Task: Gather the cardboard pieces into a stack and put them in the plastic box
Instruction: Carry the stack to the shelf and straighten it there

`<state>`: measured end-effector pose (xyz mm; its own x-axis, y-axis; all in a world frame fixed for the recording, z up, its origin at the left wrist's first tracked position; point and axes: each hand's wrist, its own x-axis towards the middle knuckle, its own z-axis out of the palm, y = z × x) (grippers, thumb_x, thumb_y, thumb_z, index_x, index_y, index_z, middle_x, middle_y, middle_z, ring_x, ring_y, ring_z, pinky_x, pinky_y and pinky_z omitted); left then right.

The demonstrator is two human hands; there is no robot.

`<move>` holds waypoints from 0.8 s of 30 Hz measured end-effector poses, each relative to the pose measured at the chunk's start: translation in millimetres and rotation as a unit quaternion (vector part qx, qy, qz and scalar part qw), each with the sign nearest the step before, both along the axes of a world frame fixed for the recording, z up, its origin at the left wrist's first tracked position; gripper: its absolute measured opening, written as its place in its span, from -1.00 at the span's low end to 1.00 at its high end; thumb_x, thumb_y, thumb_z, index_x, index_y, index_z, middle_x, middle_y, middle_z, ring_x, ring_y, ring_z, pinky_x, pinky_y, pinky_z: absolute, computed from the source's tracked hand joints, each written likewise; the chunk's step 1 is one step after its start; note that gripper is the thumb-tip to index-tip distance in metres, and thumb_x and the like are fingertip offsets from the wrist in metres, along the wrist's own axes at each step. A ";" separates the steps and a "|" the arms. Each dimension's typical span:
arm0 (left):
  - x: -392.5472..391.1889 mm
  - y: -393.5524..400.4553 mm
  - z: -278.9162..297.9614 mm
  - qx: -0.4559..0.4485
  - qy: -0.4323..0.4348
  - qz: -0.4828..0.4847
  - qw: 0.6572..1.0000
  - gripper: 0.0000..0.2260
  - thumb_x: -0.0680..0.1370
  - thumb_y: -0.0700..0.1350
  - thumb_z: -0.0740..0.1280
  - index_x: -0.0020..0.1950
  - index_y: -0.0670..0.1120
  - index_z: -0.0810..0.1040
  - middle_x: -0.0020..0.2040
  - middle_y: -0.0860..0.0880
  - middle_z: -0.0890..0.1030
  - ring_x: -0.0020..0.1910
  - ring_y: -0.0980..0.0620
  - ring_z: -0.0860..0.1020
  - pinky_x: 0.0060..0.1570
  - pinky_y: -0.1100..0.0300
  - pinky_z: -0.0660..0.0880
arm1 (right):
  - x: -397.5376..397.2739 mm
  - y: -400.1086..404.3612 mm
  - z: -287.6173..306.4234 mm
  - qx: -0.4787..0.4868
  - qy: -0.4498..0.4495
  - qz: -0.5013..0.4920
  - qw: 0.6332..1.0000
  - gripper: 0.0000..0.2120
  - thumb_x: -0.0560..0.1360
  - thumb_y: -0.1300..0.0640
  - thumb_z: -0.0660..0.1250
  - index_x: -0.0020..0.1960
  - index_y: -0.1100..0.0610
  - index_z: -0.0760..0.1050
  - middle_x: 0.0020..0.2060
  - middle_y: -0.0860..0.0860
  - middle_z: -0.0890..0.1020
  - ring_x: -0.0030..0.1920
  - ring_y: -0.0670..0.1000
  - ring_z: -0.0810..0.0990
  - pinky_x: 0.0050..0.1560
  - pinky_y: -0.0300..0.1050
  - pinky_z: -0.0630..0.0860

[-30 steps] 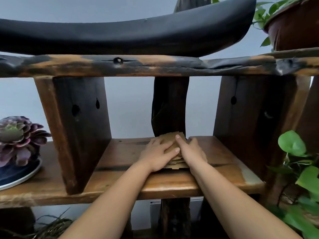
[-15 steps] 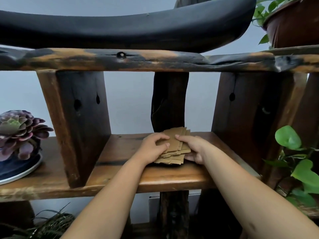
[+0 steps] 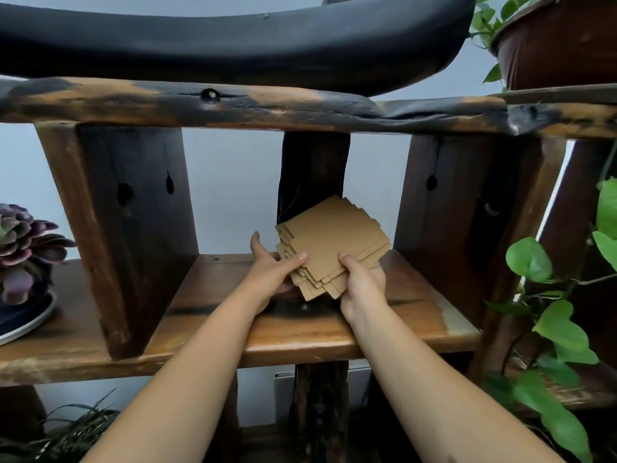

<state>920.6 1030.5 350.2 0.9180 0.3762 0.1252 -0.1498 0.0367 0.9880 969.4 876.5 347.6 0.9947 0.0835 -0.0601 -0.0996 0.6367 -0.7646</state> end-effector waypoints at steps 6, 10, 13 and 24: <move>-1.2 -1.3 0.8 -0.107 -0.084 -0.036 0.990 -0.29 0.26 -0.15 0.61 0.27 0.10 0.31 0.25 -0.09 0.52 0.17 -0.12 0.59 -0.03 -0.18 0.60 | -8.0 9.8 -4.3 -0.033 -0.082 0.062 0.994 -0.50 0.36 0.33 0.48 0.24 0.09 0.44 0.07 0.08 0.67 0.07 0.08 0.65 0.15 0.11 0.56; -1.1 9.2 -1.2 -0.014 -0.125 0.026 0.992 -0.37 0.37 -0.22 0.54 0.29 0.07 0.28 0.21 0.01 0.53 0.18 0.03 0.56 0.07 0.08 0.58 | -3.8 -0.4 -3.3 -0.071 -0.098 0.083 0.989 -0.11 0.22 0.13 0.62 0.43 0.02 0.23 0.21 0.02 0.57 0.19 0.04 0.55 0.32 0.10 0.40; -6.6 10.7 1.3 0.090 -0.098 0.038 0.990 -0.33 0.38 -0.17 0.54 0.30 0.18 0.23 0.16 0.19 0.51 0.12 0.23 0.51 -0.10 0.38 0.52 | 7.0 -24.7 8.6 -0.167 -0.124 0.027 0.978 0.17 0.15 -0.04 0.65 0.51 -0.21 -0.05 0.36 -0.04 0.34 0.27 -0.01 0.38 0.27 -0.02 0.28; -11.5 3.8 1.6 0.201 -0.083 -0.002 0.976 -0.22 0.38 -0.13 0.54 0.41 0.22 0.15 0.18 0.25 0.43 0.13 0.26 0.48 -0.07 0.43 0.48 | 34.5 -48.4 28.5 -0.434 -0.358 0.022 0.826 0.07 0.13 -0.16 0.59 0.48 -0.21 0.07 0.32 -0.13 0.26 0.27 -0.05 0.35 0.25 -0.06 0.40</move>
<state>909.1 1034.3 351.8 0.8739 0.2627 0.4091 -0.3094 -0.3484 0.8848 1003.9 828.1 376.1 0.7982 0.3556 0.4862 0.5680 -0.1754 -0.8042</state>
